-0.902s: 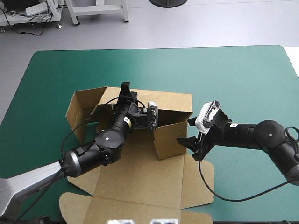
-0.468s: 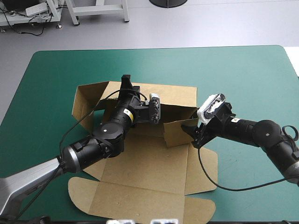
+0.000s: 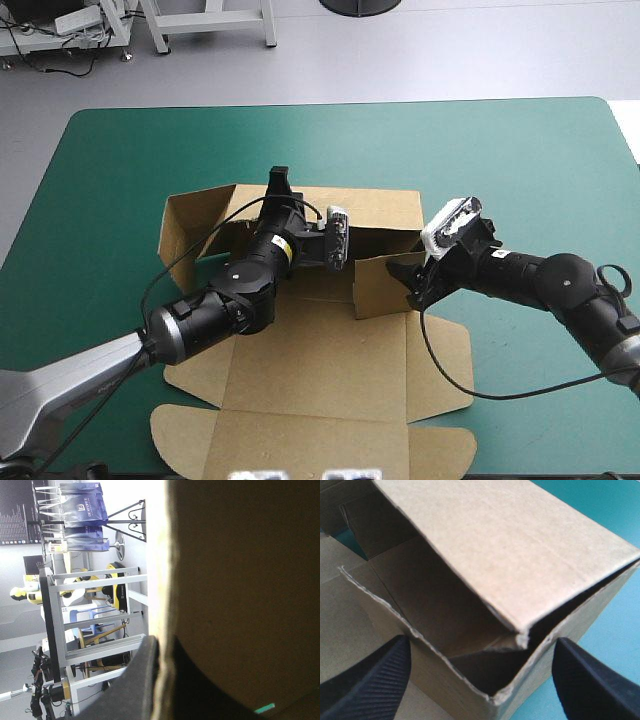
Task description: Fold the box
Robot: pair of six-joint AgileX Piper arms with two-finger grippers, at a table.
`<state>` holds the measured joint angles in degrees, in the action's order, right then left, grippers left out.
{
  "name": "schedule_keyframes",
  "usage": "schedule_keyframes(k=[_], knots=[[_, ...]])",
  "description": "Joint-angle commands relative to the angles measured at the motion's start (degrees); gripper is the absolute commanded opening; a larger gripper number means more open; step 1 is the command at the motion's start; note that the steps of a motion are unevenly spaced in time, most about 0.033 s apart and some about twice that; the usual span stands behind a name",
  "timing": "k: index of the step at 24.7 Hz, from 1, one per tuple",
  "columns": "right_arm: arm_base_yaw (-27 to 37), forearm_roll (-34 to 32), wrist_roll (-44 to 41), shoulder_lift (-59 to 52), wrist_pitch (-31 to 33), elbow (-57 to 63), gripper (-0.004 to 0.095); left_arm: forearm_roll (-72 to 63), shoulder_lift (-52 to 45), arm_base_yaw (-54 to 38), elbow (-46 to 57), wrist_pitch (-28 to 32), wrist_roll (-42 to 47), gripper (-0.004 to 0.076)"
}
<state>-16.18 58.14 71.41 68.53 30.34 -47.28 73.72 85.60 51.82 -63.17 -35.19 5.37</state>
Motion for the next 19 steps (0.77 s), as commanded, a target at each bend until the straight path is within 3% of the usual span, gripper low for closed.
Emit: schedule_keyframes(k=[1,8,11,19], knots=[[0.02,2.67,0.51,-1.15,-2.38,-1.46,0.0719,0.93,-1.67,0.35,-1.73,1.38,0.54,0.0008],[0.02,2.67,-1.54,-0.65,-6.09,-1.46,0.0679,1.20,-1.67,0.35,-1.73,0.61,0.64,0.0008],[0.02,2.67,-1.71,-0.56,-6.09,-1.46,0.0519,1.20,-1.67,0.35,-1.73,0.84,0.64,0.0008],[0.02,2.67,-1.71,-0.56,-4.22,-1.46,0.0312,1.20,-1.67,0.35,-1.73,0.74,0.64,0.0008]])
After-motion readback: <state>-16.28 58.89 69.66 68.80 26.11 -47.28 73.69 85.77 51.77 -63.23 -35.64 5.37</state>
